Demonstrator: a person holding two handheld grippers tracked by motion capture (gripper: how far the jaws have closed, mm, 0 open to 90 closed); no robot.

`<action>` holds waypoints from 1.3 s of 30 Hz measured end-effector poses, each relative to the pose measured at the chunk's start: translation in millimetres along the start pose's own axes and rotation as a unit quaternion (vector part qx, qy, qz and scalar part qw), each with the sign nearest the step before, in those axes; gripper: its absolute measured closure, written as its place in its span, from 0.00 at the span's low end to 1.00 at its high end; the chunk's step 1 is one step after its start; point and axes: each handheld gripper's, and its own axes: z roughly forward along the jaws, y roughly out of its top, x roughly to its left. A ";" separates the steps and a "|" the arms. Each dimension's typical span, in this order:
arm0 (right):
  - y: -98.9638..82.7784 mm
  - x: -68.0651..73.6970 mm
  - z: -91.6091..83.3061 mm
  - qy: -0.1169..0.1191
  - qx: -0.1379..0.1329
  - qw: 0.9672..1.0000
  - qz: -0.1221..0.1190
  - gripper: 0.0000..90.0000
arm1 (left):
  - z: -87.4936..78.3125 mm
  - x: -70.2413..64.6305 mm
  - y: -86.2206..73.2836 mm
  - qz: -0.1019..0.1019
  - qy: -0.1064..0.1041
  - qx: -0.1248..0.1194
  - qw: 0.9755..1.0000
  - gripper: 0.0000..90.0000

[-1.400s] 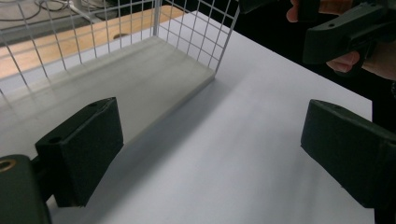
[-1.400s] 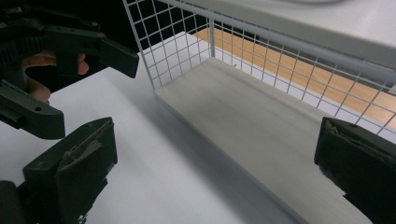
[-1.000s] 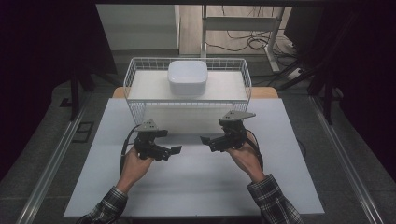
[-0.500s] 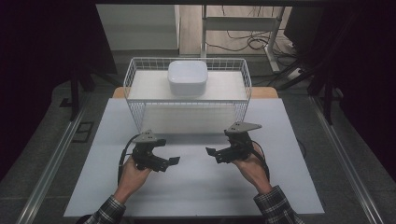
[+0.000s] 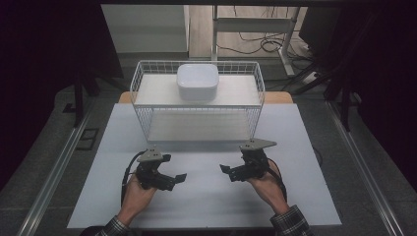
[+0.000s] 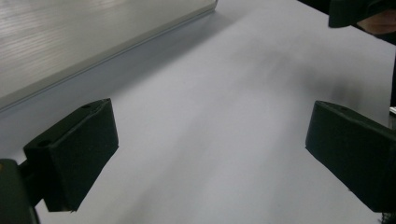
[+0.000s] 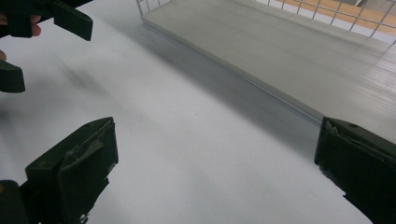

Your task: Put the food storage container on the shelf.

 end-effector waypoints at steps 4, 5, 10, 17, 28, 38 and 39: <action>-3.0 1.1 -4.1 -0.004 -0.006 1.000 0.003 0.00 | -4.0 0.3 -4.9 -0.002 0.007 -0.001 1.000 0.03; -4.0 1.5 -4.9 -0.004 -0.007 1.000 0.003 0.00 | -5.1 0.3 -6.1 -0.002 0.009 0.000 1.000 0.03; -9.6 3.4 -8.3 -0.008 -0.002 1.000 -0.003 0.00 | -9.0 -1.4 -12.4 -0.002 0.016 0.004 1.000 0.03; -19.3 3.7 -13.7 -0.016 0.007 1.000 -0.009 0.00 | -14.7 -3.3 -22.2 0.003 0.028 0.016 0.999 0.03; -35.9 -0.3 -29.6 -0.028 0.005 1.000 -0.005 0.00 | -29.8 -1.4 -36.0 0.000 0.050 0.027 0.998 0.04; -49.9 -5.4 -46.6 -0.046 0.000 0.999 0.007 0.00 | -43.4 2.1 -46.1 -0.006 0.070 0.034 0.997 0.04; -51.4 -5.6 -48.3 -0.047 0.000 0.999 0.010 0.00 | -44.7 2.4 -47.2 -0.007 0.072 0.034 0.997 0.04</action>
